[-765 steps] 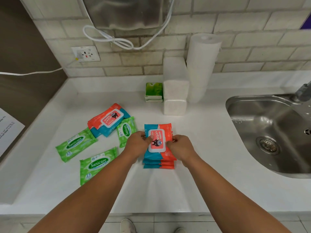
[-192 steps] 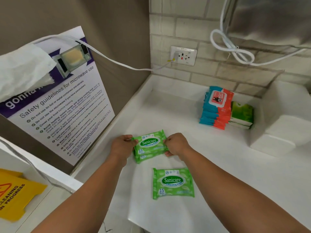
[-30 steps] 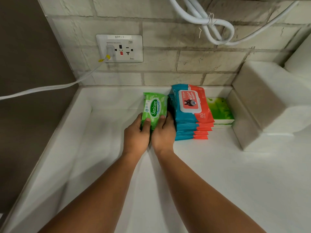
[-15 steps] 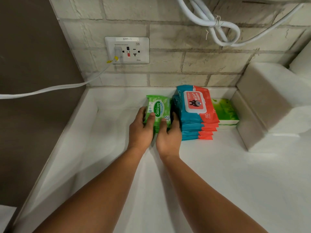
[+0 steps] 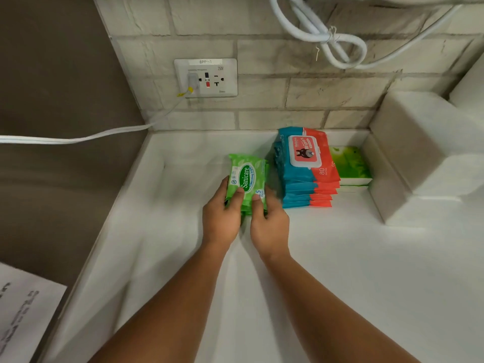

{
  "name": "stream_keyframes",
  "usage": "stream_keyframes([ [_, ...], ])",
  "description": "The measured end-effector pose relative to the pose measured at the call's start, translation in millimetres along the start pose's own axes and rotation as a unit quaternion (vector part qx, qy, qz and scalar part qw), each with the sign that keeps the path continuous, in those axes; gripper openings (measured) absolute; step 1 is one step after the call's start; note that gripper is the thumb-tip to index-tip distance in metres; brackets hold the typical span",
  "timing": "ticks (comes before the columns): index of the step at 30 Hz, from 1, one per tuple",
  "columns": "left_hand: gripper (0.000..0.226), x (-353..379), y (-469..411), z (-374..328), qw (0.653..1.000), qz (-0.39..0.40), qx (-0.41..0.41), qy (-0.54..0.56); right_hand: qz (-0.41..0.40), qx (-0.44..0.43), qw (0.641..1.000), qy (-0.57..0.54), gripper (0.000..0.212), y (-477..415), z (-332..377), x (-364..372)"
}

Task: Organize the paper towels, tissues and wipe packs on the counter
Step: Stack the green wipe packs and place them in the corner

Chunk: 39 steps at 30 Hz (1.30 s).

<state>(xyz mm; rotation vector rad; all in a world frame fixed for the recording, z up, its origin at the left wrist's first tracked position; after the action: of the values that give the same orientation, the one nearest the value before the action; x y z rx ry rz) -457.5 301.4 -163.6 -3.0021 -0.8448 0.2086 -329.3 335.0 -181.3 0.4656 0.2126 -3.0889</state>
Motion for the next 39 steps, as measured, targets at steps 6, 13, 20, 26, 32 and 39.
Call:
stream_keyframes([
  [6,0.035,-25,54,2,1.0,0.007,0.008,-0.015,0.044,-0.026,0.999,0.004,0.038,45,6,-17],
  [13,0.037,-47,114,2,0.999,-0.011,-0.041,0.023,0.091,0.009,0.996,0.008,0.058,105,-2,-26],
  [20,0.036,-63,175,-9,0.995,-0.038,-0.081,0.04,0.155,0.025,0.987,0.018,0.057,156,0,-44],
  [26,0.02,-80,184,-21,0.995,-0.057,-0.085,-0.012,0.167,0.077,0.983,-0.025,0.019,150,17,-58],
  [32,0.026,-83,191,-13,0.991,-0.052,-0.123,0.007,0.225,0.102,0.968,0.051,0.022,148,25,-32],
  [39,0.027,-111,153,-1,0.983,-0.099,-0.152,0.021,0.237,0.1,0.965,0.041,0.026,139,38,16],
])
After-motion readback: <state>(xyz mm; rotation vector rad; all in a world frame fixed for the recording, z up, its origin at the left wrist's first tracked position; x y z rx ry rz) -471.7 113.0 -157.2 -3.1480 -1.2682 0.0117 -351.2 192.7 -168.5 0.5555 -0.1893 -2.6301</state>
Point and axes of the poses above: each hand's wrist, its own y-axis away from the middle knuckle, its own x-axis out of the palm, z = x × y, the point moved 7 cm from there along -y, towards the middle knuckle, and after that the axes turned 3 degrees about y, right-handed, at the moved point
